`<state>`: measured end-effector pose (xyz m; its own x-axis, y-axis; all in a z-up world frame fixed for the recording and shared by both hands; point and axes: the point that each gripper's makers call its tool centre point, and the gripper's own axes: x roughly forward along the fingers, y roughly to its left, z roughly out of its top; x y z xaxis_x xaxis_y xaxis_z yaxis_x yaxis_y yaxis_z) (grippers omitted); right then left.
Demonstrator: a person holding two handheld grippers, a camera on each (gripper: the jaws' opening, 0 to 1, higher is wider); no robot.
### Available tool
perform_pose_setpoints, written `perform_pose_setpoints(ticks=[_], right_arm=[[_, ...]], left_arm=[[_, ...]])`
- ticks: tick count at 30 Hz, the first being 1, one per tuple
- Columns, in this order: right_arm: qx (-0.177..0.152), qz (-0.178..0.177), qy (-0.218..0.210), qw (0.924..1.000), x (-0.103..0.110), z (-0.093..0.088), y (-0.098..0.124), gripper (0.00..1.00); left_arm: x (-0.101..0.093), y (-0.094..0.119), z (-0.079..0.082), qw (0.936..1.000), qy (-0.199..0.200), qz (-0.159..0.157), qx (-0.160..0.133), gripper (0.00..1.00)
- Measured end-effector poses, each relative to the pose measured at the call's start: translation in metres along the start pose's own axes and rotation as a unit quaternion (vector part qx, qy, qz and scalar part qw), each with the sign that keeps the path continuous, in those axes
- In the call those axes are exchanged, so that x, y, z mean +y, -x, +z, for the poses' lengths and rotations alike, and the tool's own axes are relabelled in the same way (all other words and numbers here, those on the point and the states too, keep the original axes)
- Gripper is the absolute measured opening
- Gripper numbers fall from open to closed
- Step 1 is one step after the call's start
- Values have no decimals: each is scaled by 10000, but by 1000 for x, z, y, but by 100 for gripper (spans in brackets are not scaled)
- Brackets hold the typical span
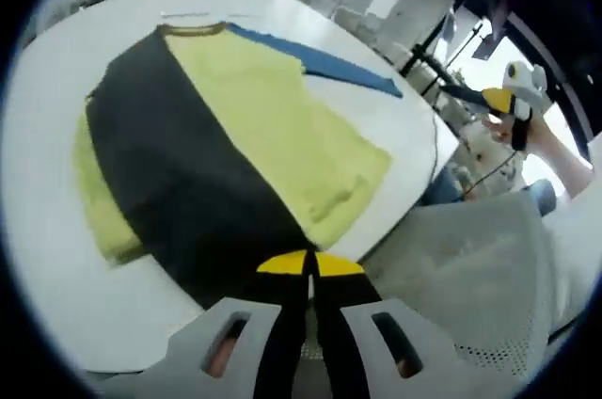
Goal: Fold the garment on the visible template until the final outline fits inside the template.
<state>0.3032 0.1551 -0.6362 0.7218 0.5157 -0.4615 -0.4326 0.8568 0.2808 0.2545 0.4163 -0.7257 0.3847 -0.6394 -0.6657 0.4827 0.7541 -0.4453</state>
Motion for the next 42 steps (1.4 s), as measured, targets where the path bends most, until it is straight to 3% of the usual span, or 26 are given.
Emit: perform_pose_setpoints(ticks=[6,10,19,32,42], right_arm=[[-122,-87,-100,9998,14,2,-7,98],[-135,-85,-100,9998,29,0,-14,98],[-67,-149,-143,9998,38,-1,-21,98],[-8,-83,-145,9999,47,7,-42,98],[74,-48,-208,9997,50,4,-56,98]], left_arm=[[3,30,35,9972,281,-270,-640,0],[13,49,57,9906,687,-364,-1121,0],[41,88,85,9776,1087,-353,-1769,0],[73,127,100,9647,1359,-105,-2253,0],[103,139,105,9593,1529,92,-2373,0]])
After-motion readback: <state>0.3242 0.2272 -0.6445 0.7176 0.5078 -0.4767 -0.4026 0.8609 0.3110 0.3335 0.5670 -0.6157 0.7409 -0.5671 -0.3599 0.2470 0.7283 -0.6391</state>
